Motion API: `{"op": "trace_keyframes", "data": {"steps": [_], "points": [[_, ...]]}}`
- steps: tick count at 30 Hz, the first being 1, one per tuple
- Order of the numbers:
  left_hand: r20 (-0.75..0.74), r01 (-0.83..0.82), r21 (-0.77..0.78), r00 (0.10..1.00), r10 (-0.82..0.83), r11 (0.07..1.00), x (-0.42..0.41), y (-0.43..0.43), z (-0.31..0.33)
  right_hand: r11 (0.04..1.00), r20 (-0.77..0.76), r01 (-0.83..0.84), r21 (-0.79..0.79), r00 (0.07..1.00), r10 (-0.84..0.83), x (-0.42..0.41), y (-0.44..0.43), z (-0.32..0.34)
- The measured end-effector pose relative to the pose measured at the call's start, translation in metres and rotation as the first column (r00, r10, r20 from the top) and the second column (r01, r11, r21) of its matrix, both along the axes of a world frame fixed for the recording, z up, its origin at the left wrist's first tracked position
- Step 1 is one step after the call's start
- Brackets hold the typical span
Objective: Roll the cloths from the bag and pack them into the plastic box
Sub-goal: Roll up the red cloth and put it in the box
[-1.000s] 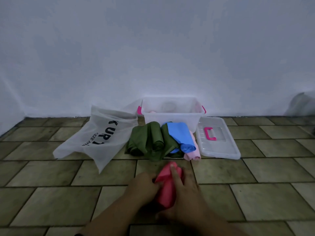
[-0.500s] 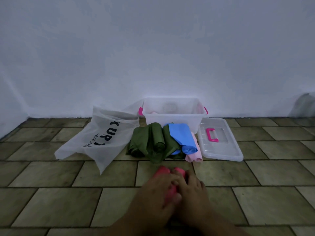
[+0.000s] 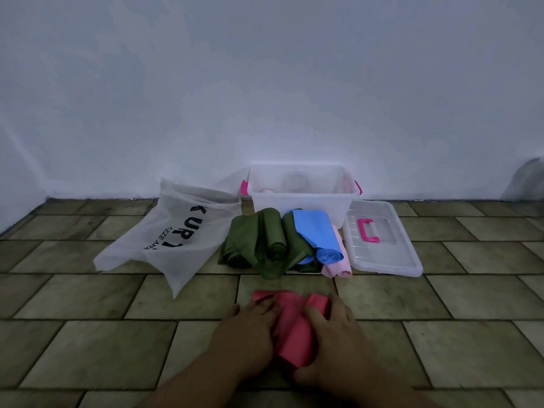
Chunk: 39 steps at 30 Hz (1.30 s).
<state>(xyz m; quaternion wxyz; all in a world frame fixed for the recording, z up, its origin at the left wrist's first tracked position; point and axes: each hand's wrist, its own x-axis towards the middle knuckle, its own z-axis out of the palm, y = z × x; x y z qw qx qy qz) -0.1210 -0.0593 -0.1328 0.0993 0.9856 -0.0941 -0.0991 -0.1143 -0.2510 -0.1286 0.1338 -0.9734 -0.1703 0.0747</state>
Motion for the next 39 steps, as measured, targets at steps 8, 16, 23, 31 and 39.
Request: {"op": "trace_keyframes", "data": {"steps": [8,16,23,31,39], "points": [[0.013,0.038,0.045,0.999,-0.038,0.998,0.007,0.006,0.004,0.928,0.026,-0.291,-0.233,0.952,0.305,0.017,-0.013,0.022],[0.506,0.054,-0.237,0.859,0.076,0.97,-0.019,-0.014,0.029,0.851,0.018,-0.483,-0.205,0.868,0.496,0.045,-0.007,0.044],[0.147,-0.018,-0.235,0.988,0.054,0.972,-0.028,-0.018,0.019,0.894,-0.07,-0.447,-0.042,0.894,0.443,0.045,-0.012,0.043],[0.165,0.049,0.044,0.985,-0.055,0.998,-0.021,-0.009,0.015,0.936,-0.103,-0.352,0.028,0.93,0.353,0.046,-0.011,0.038],[0.132,0.024,-0.045,0.991,-0.018,0.999,-0.004,-0.005,0.019,0.903,0.076,-0.396,0.166,0.918,0.389,0.031,-0.013,0.029]]}}
